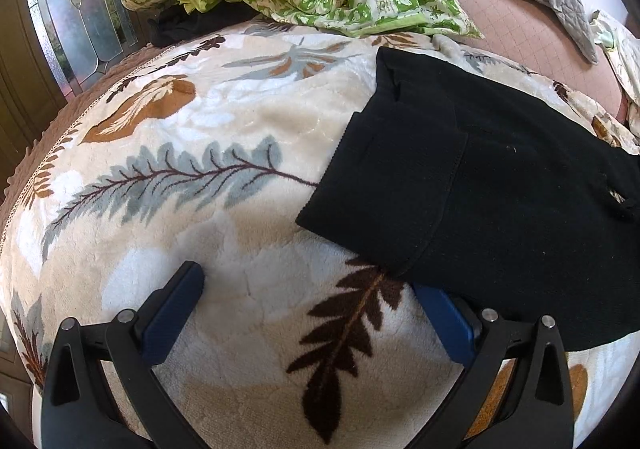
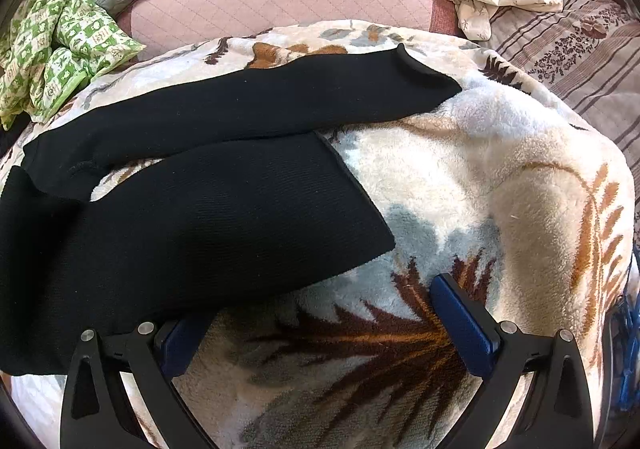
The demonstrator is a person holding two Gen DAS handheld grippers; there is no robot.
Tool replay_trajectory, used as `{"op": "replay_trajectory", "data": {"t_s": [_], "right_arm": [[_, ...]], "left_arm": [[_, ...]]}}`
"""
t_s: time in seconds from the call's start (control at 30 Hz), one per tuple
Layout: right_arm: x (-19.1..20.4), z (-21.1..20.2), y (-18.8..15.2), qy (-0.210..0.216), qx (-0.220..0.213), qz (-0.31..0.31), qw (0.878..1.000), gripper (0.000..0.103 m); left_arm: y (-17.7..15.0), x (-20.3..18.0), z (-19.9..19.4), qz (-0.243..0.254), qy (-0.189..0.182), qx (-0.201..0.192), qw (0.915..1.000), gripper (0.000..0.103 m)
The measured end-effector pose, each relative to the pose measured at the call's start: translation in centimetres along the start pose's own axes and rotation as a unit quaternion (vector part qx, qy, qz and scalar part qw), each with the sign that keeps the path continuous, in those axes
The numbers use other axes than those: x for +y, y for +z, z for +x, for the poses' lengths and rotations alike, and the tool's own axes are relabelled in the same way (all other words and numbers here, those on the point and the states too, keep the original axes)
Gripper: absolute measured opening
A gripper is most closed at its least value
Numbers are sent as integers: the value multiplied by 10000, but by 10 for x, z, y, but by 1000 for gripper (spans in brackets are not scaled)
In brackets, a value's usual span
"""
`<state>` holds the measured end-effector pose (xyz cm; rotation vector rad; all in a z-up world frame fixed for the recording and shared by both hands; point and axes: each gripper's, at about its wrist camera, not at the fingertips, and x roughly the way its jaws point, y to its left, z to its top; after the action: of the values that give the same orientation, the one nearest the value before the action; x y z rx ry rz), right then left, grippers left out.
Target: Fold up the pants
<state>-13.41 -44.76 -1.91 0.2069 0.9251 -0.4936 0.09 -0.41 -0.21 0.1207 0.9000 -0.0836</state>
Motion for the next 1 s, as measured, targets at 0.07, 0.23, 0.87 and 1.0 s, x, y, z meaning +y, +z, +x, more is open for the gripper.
{"op": "replay_trajectory", "data": {"t_s": [0.07, 0.23, 0.87, 1.0], "right_arm": [[1, 0, 0, -2, -5, 0, 10000, 102], [4, 2, 1, -98, 24, -81, 9999, 102], [47, -122, -11, 1079, -976, -196, 9892, 102], [58, -127, -15, 1131, -1027, -328, 9877, 102]], "left_arm": [[0, 1, 1, -2, -1, 1, 10000, 103], [2, -1, -2, 70, 43, 305, 9995, 103], [17, -22, -101, -101, -633, -534, 9965, 101], [17, -28, -102, -49, -678, -544, 9962, 101]]}}
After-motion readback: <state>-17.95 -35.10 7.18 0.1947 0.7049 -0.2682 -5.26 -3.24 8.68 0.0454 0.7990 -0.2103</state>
